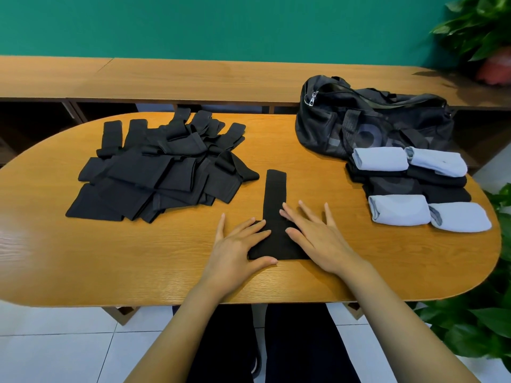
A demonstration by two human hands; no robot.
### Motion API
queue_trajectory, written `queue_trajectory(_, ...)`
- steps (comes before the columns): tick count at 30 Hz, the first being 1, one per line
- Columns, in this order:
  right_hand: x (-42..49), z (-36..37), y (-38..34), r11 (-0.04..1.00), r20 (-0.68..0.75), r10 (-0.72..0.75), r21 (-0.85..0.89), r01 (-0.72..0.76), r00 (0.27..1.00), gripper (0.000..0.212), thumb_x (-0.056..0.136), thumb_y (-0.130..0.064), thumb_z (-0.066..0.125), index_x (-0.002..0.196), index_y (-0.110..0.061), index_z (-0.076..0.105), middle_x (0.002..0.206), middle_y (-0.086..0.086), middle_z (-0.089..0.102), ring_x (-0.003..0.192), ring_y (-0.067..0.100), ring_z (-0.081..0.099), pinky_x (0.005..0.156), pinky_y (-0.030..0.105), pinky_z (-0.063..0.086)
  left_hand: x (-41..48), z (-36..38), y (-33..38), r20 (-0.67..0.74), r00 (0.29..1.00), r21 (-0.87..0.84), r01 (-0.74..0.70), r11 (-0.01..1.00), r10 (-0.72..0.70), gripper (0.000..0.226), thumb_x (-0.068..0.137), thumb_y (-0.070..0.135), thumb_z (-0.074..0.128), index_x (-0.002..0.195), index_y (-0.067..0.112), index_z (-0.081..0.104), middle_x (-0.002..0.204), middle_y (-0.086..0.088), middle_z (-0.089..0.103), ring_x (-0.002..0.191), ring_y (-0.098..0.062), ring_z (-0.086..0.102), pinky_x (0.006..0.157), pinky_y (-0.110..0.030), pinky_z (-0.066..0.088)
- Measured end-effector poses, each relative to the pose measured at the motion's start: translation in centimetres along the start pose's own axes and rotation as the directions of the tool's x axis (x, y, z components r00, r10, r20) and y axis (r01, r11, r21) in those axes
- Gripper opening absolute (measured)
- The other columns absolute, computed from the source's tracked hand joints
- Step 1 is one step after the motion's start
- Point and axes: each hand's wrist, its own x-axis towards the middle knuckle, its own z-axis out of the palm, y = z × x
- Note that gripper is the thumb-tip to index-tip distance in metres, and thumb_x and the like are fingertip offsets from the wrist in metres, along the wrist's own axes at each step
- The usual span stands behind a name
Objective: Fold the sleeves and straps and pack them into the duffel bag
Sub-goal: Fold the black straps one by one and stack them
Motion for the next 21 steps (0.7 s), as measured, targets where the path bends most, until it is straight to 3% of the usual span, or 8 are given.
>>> queue_trajectory(7,-1.5,0.3,-0.5,0.996,-0.122,-0.068,0.055,0.075,0.990,0.074,0.090,-0.074,0.010,0.155,-0.038,0.010,0.158,-0.021,0.015,0.145,-0.006,-0.013,0.121,0.044,-0.012,-0.2,0.2,-0.3,-0.033,0.999,-0.059,-0.013,0.998,0.011,0.078,0.076,0.078,0.046,0.139,0.033,0.051,0.152,0.016,0.037,0.144,0.004,0.018,0.119,-0.044,-0.015)
queue_trajectory(12,-3.3,1.4,-0.1,0.996,-0.120,-0.040,0.070,0.049,0.992,0.074,0.090,-0.077,0.012,0.154,-0.040,0.017,0.159,-0.023,0.018,0.144,-0.009,-0.010,0.122,0.044,-0.010,-0.1,0.1,-0.2,-0.012,1.000,-0.028,-0.003,1.000,0.002,0.071,0.079,0.074,0.049,0.138,0.035,0.052,0.149,0.019,0.041,0.139,0.011,0.017,0.117,-0.042,-0.020)
queue_trajectory(16,-4.1,2.3,0.3,0.999,-0.127,-0.035,0.031,0.039,0.991,0.077,0.086,-0.080,0.014,0.151,-0.041,0.023,0.158,-0.024,0.017,0.145,-0.008,-0.009,0.121,0.043,-0.011,-0.2,0.3,-0.1,-0.037,0.999,0.013,-0.024,1.000,0.024,0.066,0.086,0.074,0.038,0.137,0.035,0.054,0.147,0.017,0.044,0.140,0.005,0.024,0.118,-0.043,-0.020)
queue_trajectory(19,-4.0,2.6,0.1,0.995,-0.187,-0.089,-0.052,0.081,0.978,0.079,0.084,-0.082,0.022,0.149,-0.039,0.032,0.156,-0.021,0.026,0.148,-0.002,0.000,0.120,0.040,-0.014,-0.3,0.4,0.0,-0.044,0.999,0.037,-0.030,0.999,0.031,0.067,0.088,0.074,0.030,0.136,0.034,0.055,0.146,0.016,0.046,0.141,0.002,0.027,0.119,-0.045,-0.017)
queue_trajectory(21,-3.7,2.7,-0.2,0.989,-0.237,-0.131,-0.099,0.111,0.963,0.075,0.085,-0.079,0.026,0.145,-0.036,0.042,0.152,-0.018,0.036,0.147,0.001,0.011,0.122,0.045,-0.008,-0.3,0.3,0.2,-0.041,0.999,0.032,-0.025,0.999,0.026,0.067,0.089,0.073,0.027,0.136,0.034,0.055,0.146,0.016,0.046,0.141,0.002,0.028,0.119,-0.045,-0.016)
